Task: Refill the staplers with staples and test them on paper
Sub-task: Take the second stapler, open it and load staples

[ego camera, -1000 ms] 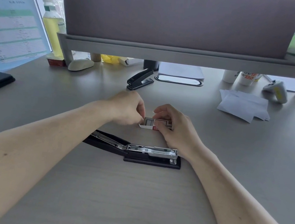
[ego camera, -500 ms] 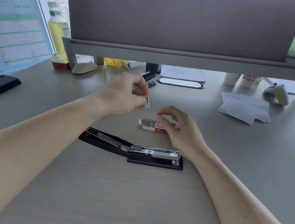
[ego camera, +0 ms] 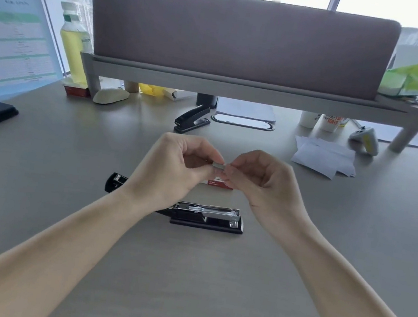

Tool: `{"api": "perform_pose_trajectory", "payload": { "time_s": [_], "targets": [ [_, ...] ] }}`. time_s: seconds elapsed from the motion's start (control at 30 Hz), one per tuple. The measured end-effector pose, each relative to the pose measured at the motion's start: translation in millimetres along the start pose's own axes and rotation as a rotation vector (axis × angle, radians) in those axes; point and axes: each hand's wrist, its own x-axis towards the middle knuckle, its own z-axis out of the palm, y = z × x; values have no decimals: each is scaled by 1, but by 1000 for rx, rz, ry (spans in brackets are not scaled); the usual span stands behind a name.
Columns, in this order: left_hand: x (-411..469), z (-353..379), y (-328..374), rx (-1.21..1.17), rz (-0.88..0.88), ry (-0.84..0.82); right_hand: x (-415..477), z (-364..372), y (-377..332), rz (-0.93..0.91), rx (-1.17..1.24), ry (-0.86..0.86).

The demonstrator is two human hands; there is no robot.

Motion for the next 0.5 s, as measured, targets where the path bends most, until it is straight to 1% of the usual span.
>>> {"api": "perform_pose_trajectory", "payload": {
  "time_s": [0.1,0.17,0.33,0.5],
  "targets": [
    [-12,4,2,3,-18,-109,-12,-7,2,27,-50,12],
    [-18,7,1,0,-30,-152,-21,-13,6,32,-71,4],
    [-24,18,-7,135,0,-145,-36,-21,18,29,-123,-16],
    [-28,15,-15,278,40,-147,-39,-26,26,32,-309,-94]
  ]
}}
